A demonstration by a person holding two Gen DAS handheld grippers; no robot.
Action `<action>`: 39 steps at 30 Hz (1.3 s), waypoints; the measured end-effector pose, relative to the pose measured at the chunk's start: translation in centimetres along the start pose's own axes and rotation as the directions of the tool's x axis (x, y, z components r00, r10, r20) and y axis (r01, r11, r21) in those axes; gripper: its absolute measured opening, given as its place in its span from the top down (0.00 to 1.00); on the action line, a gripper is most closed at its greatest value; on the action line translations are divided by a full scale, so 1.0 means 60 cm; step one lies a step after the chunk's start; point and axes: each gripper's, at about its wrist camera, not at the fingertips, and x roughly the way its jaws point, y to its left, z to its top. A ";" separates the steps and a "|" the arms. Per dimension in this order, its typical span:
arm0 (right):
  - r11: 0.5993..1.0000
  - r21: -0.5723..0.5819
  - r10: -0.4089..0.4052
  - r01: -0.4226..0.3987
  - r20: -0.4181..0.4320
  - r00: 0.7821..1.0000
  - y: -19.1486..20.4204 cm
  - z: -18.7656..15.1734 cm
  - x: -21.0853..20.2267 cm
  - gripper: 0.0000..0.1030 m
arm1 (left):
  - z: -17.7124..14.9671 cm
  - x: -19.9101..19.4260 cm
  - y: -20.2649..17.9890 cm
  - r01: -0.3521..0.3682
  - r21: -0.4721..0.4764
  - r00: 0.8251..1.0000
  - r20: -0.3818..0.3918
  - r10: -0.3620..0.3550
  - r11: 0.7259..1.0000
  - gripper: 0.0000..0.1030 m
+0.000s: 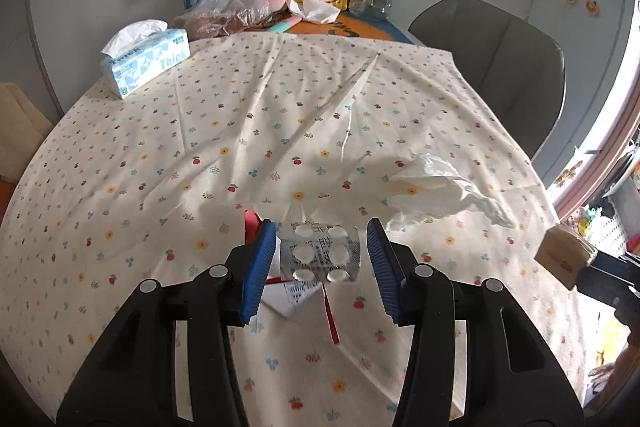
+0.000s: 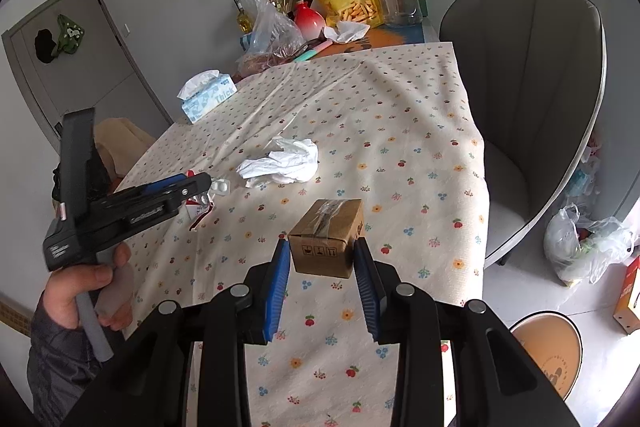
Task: Collect trash
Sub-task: 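Grasp the blister pill pack with the left gripper while the right gripper grasps the cardboard box, then carry the pill pack and cardboard box over the bin with both grippers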
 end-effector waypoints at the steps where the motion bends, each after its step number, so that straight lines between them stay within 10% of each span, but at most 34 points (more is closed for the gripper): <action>1: 1.000 0.000 0.002 -0.002 0.000 1.000 0.001 0.000 0.001 0.68 | 0.000 0.003 0.000 0.001 0.002 1.000 -0.004 -0.001 1.000 0.54; 39: 0.997 0.071 0.004 -0.009 0.067 0.998 -0.065 -0.024 -0.086 0.68 | -0.051 -0.214 -0.078 0.114 -0.159 0.969 0.234 -0.074 0.981 0.61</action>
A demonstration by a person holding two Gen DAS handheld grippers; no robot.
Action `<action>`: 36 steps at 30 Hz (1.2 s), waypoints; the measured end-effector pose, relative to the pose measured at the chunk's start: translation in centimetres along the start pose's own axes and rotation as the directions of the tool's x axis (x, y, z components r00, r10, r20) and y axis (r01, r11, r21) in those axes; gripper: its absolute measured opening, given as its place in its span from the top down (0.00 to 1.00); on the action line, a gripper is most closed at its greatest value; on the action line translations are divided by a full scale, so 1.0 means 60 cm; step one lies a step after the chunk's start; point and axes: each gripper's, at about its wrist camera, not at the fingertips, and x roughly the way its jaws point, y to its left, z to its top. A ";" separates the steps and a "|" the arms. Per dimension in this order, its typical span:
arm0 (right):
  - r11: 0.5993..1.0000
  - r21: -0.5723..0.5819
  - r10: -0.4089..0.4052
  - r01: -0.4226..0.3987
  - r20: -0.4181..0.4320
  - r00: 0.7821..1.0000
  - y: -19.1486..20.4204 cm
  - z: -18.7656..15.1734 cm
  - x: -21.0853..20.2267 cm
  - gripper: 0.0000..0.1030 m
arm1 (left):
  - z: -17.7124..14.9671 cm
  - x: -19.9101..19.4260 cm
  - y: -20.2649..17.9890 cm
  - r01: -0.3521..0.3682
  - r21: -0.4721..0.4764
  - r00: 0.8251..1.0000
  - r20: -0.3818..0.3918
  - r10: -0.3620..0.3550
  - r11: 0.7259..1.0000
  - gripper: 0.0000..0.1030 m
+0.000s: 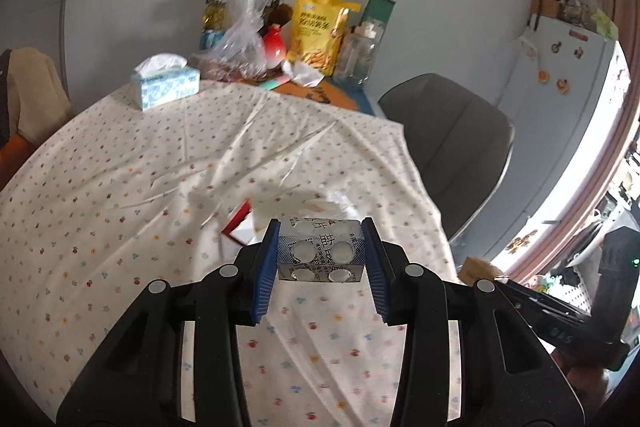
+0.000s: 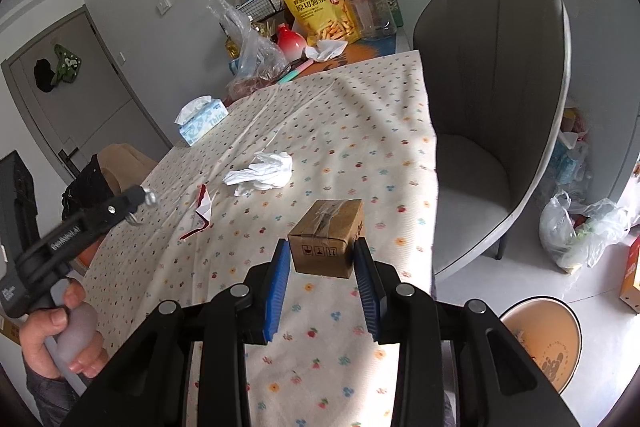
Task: Collect trash
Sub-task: 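Carry the pill pack and cardboard box over the bin with both grippers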
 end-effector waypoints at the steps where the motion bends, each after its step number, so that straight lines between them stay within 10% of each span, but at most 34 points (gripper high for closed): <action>1: 1.000 -0.002 -0.002 0.002 0.005 1.000 -0.002 0.001 -0.005 0.68 | 0.001 -0.003 -0.006 0.009 0.005 1.000 0.003 -0.009 1.000 0.61; 14: 0.997 0.035 -0.071 0.069 0.060 0.996 -0.065 0.005 -0.074 0.68 | -0.025 0.041 -0.150 0.165 0.084 0.985 -0.058 -0.160 0.983 0.61; 36: 0.919 0.262 -0.304 0.293 0.003 0.953 -0.318 -0.084 -0.153 0.68 | -0.128 0.210 -0.410 0.369 0.197 0.892 -0.350 -0.286 0.908 0.61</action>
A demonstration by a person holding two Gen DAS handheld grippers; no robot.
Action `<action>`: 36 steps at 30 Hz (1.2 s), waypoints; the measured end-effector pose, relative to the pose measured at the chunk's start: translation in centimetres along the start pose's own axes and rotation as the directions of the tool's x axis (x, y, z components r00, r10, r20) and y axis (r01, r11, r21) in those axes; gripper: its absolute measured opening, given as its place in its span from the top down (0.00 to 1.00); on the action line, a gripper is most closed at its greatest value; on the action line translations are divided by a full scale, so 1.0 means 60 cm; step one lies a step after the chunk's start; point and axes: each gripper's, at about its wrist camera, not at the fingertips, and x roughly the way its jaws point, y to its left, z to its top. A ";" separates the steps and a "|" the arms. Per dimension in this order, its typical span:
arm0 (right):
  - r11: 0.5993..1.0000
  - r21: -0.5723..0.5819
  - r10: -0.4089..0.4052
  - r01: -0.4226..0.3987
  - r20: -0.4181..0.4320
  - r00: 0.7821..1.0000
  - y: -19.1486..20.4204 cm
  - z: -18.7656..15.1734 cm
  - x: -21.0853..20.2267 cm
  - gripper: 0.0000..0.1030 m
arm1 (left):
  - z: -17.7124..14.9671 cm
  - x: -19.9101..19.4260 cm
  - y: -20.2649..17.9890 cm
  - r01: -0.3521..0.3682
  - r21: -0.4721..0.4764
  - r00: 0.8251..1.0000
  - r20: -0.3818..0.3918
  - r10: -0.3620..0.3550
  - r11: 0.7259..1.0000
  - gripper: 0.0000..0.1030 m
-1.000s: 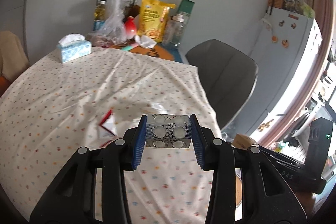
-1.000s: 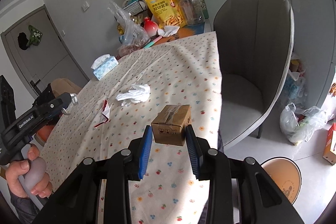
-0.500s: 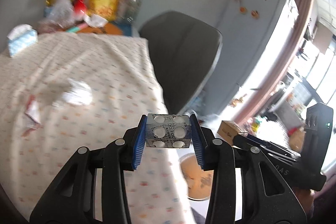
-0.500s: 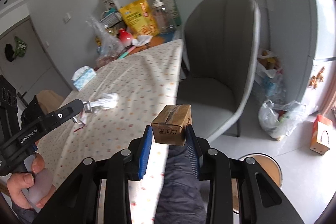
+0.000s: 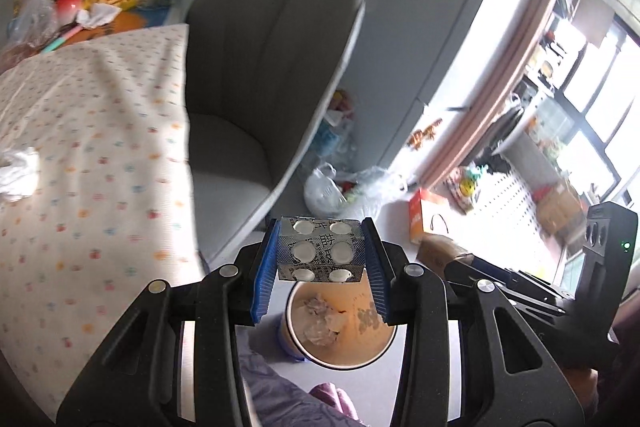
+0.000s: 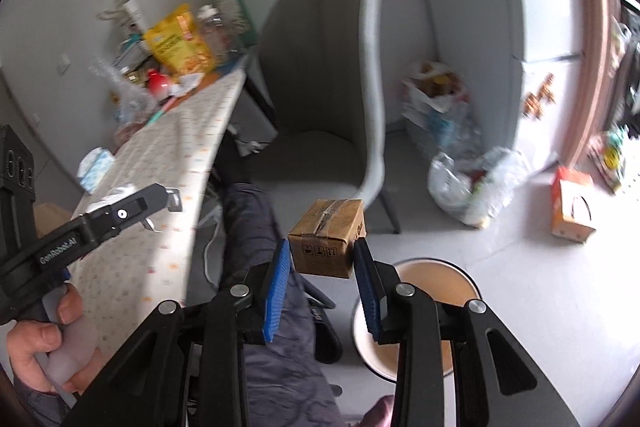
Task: Collect trash
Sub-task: 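Carry the pill pack and cardboard box over the bin with both grippers, then open both grippers to drop the pill pack and box into the bin, then move both tools back over the table toward the red-and-white packet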
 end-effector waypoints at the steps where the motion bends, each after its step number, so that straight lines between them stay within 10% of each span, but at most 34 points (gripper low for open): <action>1: 1.000 0.005 -0.006 0.006 -0.004 1.000 -0.011 -0.002 0.003 0.66 | -0.001 0.013 -0.009 -0.002 0.006 1.000 -0.018 0.002 1.000 0.61; 5: 0.997 0.060 -0.048 0.048 0.003 0.999 -0.062 -0.011 0.014 0.40 | -0.006 0.043 -0.031 -0.003 0.032 0.998 -0.062 0.005 0.999 0.61; 23: 0.978 0.186 -0.110 0.099 0.050 0.993 -0.185 -0.020 -0.039 0.40 | -0.027 0.156 -0.134 0.070 0.116 0.978 -0.203 -0.045 0.991 0.61; 29: 0.970 0.212 -0.128 0.114 0.050 0.991 -0.199 -0.020 -0.047 0.40 | -0.020 0.130 -0.146 0.090 0.117 0.990 -0.121 -0.075 0.989 0.09; 36: 0.971 0.223 -0.096 0.084 0.047 0.994 -0.183 -0.018 -0.043 0.25 | 0.005 0.060 -0.095 0.072 0.026 0.997 -0.041 -0.071 0.997 0.06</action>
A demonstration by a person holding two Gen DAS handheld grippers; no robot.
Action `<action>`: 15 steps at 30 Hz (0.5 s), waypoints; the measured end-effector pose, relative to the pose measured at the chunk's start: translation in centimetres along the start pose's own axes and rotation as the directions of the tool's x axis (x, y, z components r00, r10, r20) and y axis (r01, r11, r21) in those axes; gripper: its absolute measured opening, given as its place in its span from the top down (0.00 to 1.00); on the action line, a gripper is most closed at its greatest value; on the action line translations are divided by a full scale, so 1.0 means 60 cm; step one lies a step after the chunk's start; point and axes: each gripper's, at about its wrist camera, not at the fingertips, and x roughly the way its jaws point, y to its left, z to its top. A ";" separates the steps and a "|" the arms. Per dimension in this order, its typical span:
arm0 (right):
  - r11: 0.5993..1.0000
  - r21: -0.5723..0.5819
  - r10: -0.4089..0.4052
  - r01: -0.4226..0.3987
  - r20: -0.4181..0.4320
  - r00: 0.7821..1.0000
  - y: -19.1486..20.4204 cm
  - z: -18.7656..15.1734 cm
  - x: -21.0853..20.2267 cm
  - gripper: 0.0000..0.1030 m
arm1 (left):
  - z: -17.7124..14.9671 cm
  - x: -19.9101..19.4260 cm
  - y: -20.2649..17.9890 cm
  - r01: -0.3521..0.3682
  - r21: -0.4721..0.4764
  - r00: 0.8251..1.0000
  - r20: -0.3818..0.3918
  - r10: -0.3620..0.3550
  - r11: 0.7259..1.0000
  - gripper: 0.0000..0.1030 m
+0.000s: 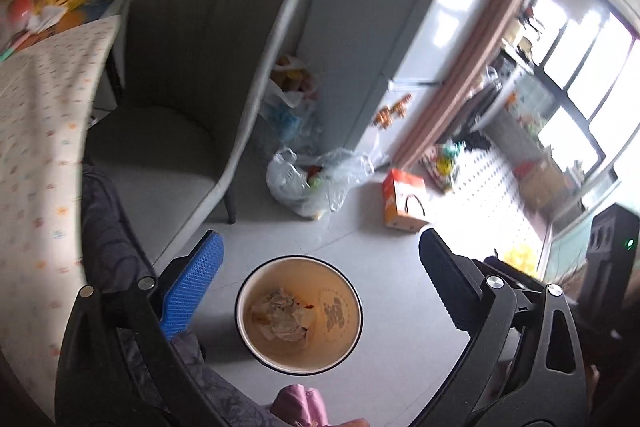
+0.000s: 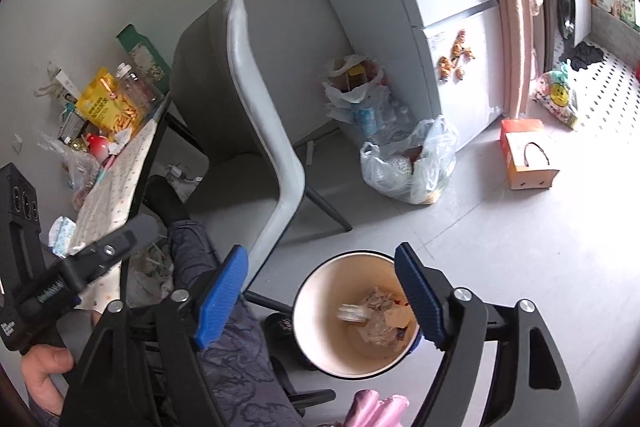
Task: Collect trash
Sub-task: 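Move both tools back over the table toward the red-and-white packet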
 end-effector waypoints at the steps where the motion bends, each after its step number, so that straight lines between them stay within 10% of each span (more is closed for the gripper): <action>1: 1.000 -0.009 -0.001 0.001 0.005 1.000 0.008 0.000 -0.001 0.21 | 0.002 -0.009 0.007 -0.003 -0.011 1.000 0.012 0.003 1.000 0.06; 15: 0.987 -0.141 0.085 -0.083 0.008 0.996 0.149 -0.013 -0.009 0.08 | -0.005 -0.168 0.098 -0.073 -0.091 0.984 0.156 0.087 0.993 0.06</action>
